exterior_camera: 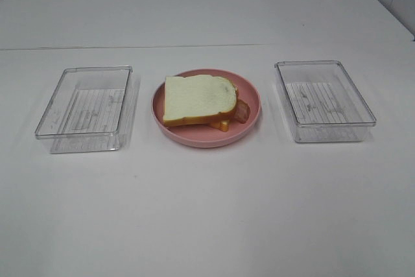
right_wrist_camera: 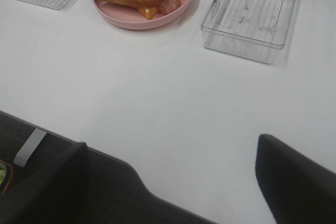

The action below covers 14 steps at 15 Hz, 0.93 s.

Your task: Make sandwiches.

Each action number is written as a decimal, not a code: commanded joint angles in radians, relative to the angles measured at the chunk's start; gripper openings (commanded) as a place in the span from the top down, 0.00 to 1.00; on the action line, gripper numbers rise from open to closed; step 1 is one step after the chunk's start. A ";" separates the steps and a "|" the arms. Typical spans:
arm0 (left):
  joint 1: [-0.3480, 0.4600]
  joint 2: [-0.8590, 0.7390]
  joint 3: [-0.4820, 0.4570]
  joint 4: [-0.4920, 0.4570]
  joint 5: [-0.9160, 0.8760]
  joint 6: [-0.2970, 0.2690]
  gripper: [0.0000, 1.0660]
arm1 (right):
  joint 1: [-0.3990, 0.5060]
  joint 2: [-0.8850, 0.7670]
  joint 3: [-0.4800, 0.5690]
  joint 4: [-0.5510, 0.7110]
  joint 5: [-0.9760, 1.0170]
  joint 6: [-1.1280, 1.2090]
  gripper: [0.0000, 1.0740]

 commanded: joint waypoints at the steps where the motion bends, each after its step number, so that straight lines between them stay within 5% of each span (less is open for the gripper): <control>1: -0.002 -0.022 0.004 -0.006 -0.008 -0.002 0.27 | -0.002 -0.009 0.004 0.002 -0.013 -0.002 0.25; 8: -0.002 -0.019 0.004 -0.006 -0.008 -0.002 0.27 | -0.003 -0.008 0.004 0.002 -0.013 -0.002 0.25; 14: 0.311 -0.021 0.004 -0.006 -0.008 -0.002 0.27 | -0.251 -0.008 0.004 0.021 -0.013 -0.002 0.25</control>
